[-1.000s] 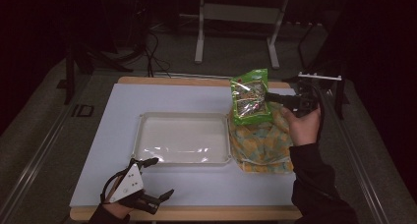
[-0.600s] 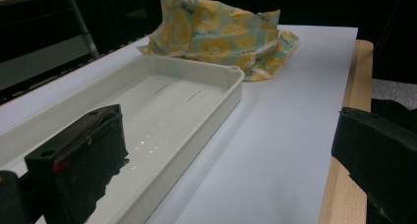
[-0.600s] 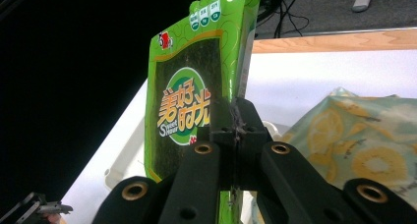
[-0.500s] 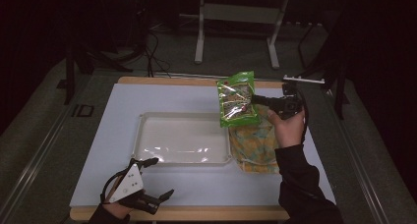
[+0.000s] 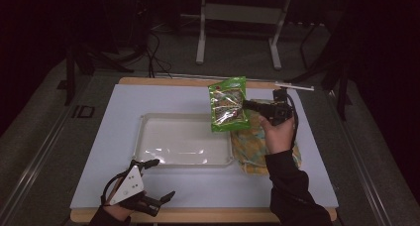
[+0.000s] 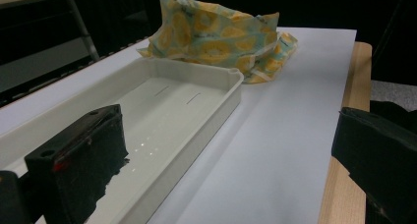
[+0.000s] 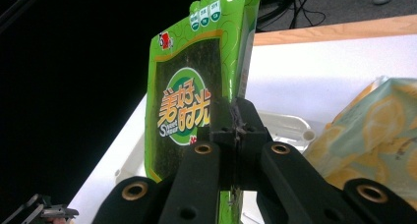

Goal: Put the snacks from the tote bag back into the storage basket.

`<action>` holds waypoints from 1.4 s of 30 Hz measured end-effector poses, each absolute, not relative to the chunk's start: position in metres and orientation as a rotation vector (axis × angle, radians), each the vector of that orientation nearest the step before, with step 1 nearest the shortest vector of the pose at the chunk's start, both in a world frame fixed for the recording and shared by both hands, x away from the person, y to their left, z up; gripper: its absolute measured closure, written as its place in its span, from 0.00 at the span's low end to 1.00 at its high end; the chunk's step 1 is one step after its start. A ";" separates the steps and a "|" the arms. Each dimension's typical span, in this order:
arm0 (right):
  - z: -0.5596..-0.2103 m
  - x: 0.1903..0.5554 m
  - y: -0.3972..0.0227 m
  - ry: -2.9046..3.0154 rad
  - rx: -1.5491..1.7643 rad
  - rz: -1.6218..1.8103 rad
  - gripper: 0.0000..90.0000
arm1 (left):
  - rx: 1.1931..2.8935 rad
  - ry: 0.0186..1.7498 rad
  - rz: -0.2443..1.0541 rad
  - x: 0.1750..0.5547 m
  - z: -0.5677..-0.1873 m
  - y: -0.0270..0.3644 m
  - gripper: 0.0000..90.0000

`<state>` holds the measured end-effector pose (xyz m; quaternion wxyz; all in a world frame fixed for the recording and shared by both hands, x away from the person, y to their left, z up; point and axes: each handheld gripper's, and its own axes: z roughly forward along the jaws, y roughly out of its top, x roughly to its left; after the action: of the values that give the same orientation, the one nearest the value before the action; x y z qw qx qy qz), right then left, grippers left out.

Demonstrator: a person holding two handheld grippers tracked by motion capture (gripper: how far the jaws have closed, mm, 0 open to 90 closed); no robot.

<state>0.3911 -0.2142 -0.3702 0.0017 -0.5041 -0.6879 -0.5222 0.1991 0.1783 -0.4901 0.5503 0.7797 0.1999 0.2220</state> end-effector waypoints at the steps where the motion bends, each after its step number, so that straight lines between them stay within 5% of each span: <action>1: -0.375 0.390 -0.210 -2.150 -1.578 -1.642 0.99 | 1.845 0.473 0.525 0.199 -0.490 0.178 0.01; 42: -0.488 0.368 -0.163 -1.981 -1.656 -1.504 0.99 | 1.853 0.457 0.522 0.199 -0.490 0.177 0.01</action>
<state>0.3677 -0.1631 -0.4881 0.0767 -0.5525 -0.6611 -0.5019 0.1989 0.1774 -0.4899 0.5494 0.7825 0.1931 0.2204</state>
